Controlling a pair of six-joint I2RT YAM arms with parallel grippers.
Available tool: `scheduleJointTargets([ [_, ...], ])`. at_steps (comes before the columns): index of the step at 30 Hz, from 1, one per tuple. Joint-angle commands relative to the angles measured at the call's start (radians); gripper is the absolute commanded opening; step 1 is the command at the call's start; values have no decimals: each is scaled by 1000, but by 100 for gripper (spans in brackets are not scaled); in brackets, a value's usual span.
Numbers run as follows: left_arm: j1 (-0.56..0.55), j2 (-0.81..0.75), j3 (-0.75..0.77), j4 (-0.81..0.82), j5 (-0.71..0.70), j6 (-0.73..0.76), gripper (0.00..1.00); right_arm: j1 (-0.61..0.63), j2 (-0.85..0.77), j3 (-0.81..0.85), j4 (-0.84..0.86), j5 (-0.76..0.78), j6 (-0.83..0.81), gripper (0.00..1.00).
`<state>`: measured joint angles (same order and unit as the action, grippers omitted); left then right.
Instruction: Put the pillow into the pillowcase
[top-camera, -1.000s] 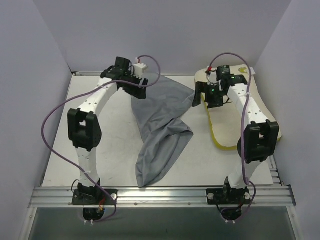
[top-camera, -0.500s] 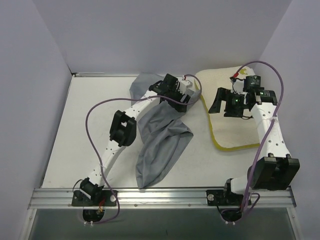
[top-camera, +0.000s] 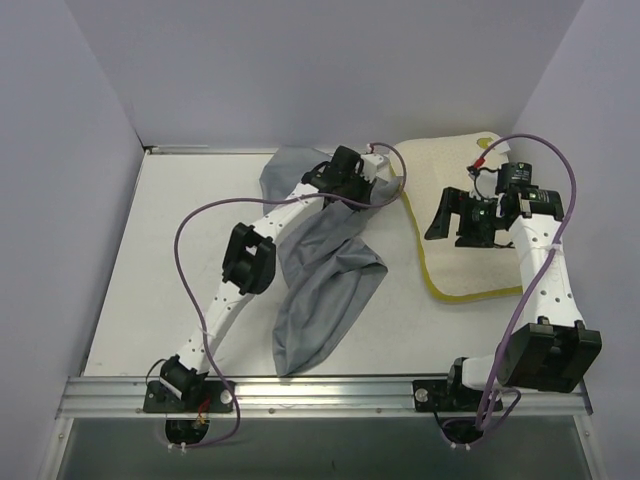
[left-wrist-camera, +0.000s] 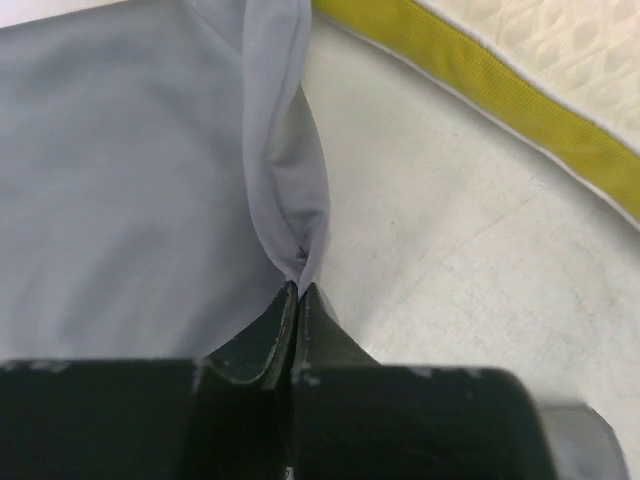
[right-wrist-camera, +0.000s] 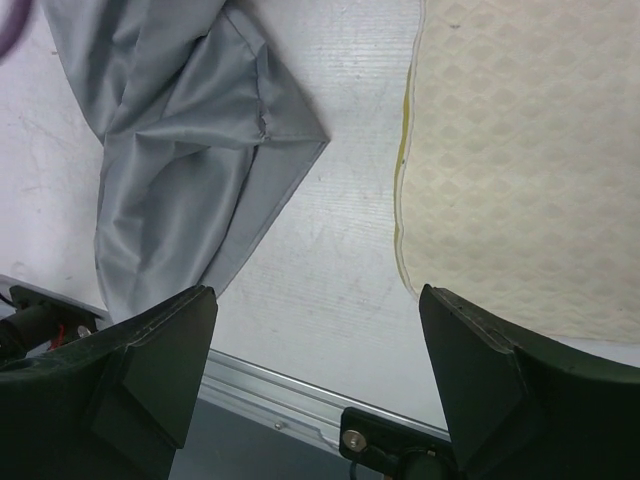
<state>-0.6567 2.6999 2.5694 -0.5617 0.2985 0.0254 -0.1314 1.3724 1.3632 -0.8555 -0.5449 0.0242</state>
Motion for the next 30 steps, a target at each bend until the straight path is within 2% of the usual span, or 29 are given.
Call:
scheduleJointTargets([
  [1, 92, -280, -33, 82, 6, -75, 0, 4, -6, -19, -27, -52, -18, 85],
  [2, 127, -340, -76, 82, 20, -102, 0, 7, 2, -26, -10, -61, -9, 84],
  [3, 220, -465, -191, 83, 37, -126, 0, 25, 5, -44, -1, -75, -7, 84],
  [5, 323, -592, -318, 80, 73, -162, 0, 64, 13, -64, 27, -75, -9, 82],
  [6, 375, -711, -401, 82, 82, -165, 0, 87, 13, -73, 36, -55, -13, 81],
  [7, 484, -762, -536, 76, 96, -153, 0, 152, 14, -91, 41, -41, -17, 81],
  [9, 589, -892, -677, 36, 122, -131, 0, 220, 28, -104, 55, -11, -45, 80],
  [10, 714, -928, -830, 22, 135, -118, 0, 298, 36, -111, 56, 32, -53, 80],
  [12, 826, -1030, -992, -9, 192, -90, 0, 372, 68, -119, 61, 71, -75, 79],
  [13, 914, -1058, -1158, -21, 191, -50, 0, 428, 82, -121, 67, 110, -79, 79],
  [15, 1008, -1130, -1303, -44, 192, -3, 0, 481, 125, -122, 76, 140, -93, 78],
  [16, 1041, -1146, -1352, -58, 189, 40, 3, 499, 142, -122, 82, 161, -96, 77],
  [17, 1110, -1158, -1429, -76, 188, 63, 10, 539, 172, -125, 101, 175, -99, 77],
  [18, 1134, -1175, -1452, -119, 204, 88, 16, 553, 191, -125, 110, 190, -102, 77],
  [19, 1155, -1183, -1468, -142, 199, 129, 30, 570, 212, -119, 118, 206, -102, 75],
  [22, 1181, -1215, -1488, -227, 122, 188, 51, 589, 298, -78, 122, 235, -90, 72],
  [25, 1183, -1267, -1454, -283, 77, 243, 62, 587, 355, -41, 124, 231, -83, 72],
  [26, 1181, -1279, -1441, -290, 85, 261, 72, 587, 379, -30, 124, 224, -75, 72],
  [30, 1108, -1301, -1339, -305, 65, 352, 75, 585, 457, 46, 145, 220, -49, 71],
])
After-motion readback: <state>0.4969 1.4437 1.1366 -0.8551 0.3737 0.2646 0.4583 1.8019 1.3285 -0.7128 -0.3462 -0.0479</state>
